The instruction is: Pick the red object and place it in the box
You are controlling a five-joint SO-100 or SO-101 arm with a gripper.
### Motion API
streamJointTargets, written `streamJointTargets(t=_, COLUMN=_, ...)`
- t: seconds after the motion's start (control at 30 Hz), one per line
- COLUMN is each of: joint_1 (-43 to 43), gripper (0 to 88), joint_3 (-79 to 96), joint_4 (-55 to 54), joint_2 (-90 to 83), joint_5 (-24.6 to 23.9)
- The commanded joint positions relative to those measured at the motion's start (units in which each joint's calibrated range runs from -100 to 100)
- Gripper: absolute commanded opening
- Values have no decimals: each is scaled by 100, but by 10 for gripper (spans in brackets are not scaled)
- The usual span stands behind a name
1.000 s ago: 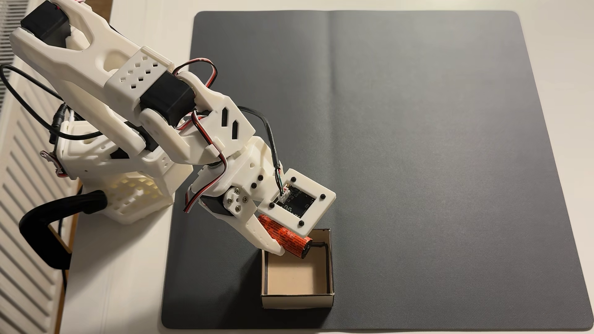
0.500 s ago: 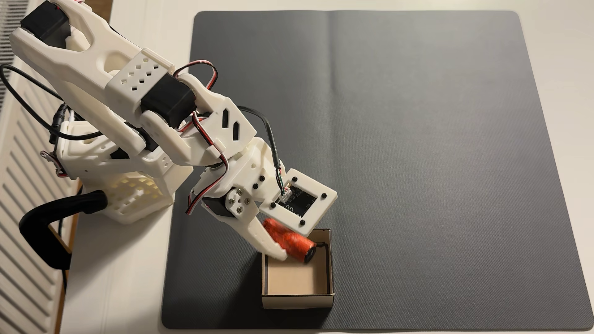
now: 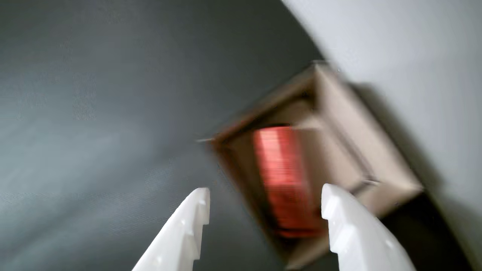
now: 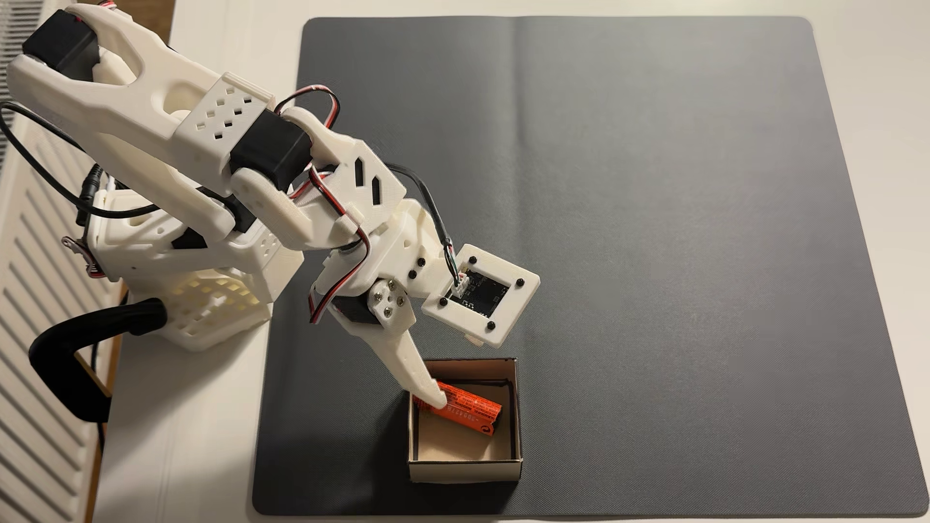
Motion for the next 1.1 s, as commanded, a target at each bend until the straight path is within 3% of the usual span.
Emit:
streamJointTargets(t=0.0, joint_1=-416, gripper=233, joint_3=-353, joint_4=13, joint_2=-70, joint_5=-178)
streamJointTargets(t=0.23, joint_1=-1002, gripper=233, joint_3=-797, joint_4=765, joint_2=-334, joint_5=-230)
streamJointTargets(t=0.6, joint_1=-1537, gripper=233, joint_3=463, joint_4=1814, joint_2=-3174, joint_5=-241)
streamJointTargets(t=1.07, joint_1=-2390, gripper=239, joint_3=1343, joint_4=2059, joint_2=-3004, joint_5=-241)
